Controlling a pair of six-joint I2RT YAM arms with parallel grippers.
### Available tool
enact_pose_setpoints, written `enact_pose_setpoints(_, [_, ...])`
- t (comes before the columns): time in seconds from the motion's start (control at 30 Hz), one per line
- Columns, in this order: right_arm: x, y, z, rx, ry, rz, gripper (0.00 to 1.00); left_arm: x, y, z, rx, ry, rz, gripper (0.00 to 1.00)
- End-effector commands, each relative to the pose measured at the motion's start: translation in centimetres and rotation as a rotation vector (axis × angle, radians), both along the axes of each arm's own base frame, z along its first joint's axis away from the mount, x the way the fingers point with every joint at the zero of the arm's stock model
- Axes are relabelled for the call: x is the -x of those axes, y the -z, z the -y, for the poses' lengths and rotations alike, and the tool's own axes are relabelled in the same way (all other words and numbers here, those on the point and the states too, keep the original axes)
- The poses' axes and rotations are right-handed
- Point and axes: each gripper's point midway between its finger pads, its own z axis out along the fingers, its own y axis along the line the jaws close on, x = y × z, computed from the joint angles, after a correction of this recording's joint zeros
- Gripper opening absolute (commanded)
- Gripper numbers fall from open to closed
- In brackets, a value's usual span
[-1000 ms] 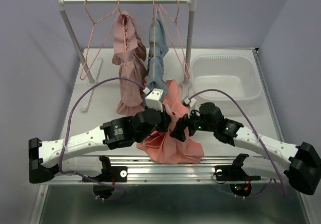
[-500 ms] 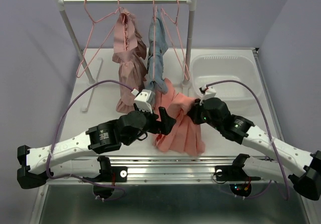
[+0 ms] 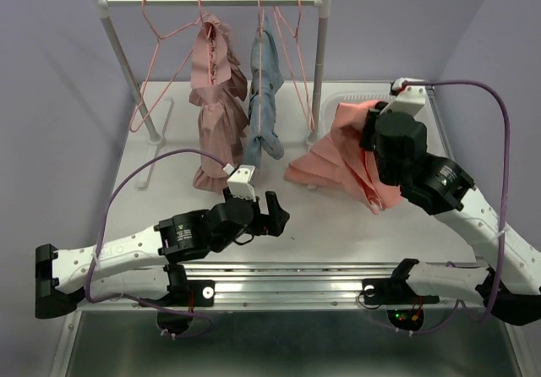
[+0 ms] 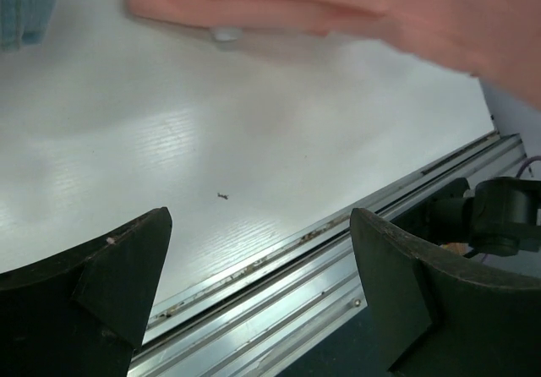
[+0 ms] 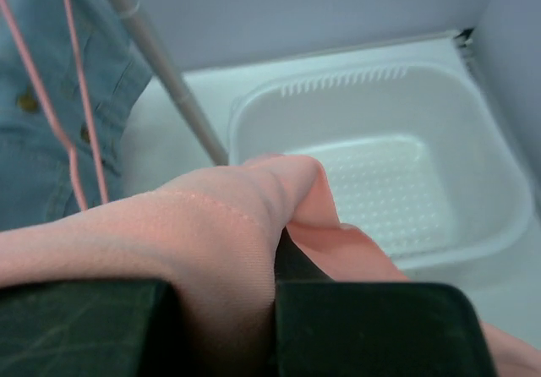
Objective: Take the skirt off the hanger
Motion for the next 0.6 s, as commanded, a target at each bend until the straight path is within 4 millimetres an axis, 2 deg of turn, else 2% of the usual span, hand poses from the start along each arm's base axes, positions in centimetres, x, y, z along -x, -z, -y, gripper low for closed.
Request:
enact_pose_setpoints(0.0, [-1.6,-7.8,6.2,0.044,0.285,0.138,0.01,0.4,1.0,-0.2,0.024,-0.009,-0.031,0.99])
enact_pose_setpoints(0.1, [-4.5,-10.6,7.5,0.039,0.302,0.174,0.01,0.4,1.4,-0.4,0.016,-0.016,-0.035,0.99])
enact_pose_setpoints(0.13, [-5.9,-11.1,8.9,0.032,0.308,0.185,0.01,0.4,1.5,-0.4,0.014,-0.018,-0.036,0.99])
enact_pose_setpoints(0.2, [-8.5,-12.7,10.5,0.038,0.353,0.202,0.01,0.4,1.7,-0.6,0.008,-0.024,-0.039,0.99])
enact_pose_setpoints(0.27, [-9.9,-14.2,11.2,0.032,0.376,0.226,0.01,0.4,1.7,-0.7,0.009,-0.027,-0.042,0.99])
enact_pose_setpoints(0.3, [-9.6,-17.2,11.9,-0.006,0.388,0.295,0.01,0.3,1.8,-0.9,0.006,-0.033,-0.044,0.99])
enact_pose_setpoints(0.33, [-11.4,-17.0,11.4,0.004,0.375,0.287,0.01,0.4,1.9,-0.9,0.007,-0.032,-0.047,0.99])
enact_pose_setpoints(0.4, [-12.3,-19.4,11.8,0.006,0.382,0.351,0.01,0.4,2.1,-1.0,0.007,-0.036,-0.048,0.99])
enact_pose_setpoints(0.47, [-12.7,-21.1,11.6,0.012,0.373,0.404,0.01,0.3,2.2,-1.2,0.005,-0.045,-0.048,0.99])
enact_pose_setpoints(0.53, [-13.2,-21.9,11.5,0.016,0.363,0.429,0.01,0.3,2.1,-1.3,0.003,-0.049,-0.043,0.99])
enact_pose_setpoints(0.57, [-13.9,-21.6,11.3,0.018,0.361,0.425,0.01,0.2,2.1,-1.4,0.001,-0.053,-0.041,0.99])
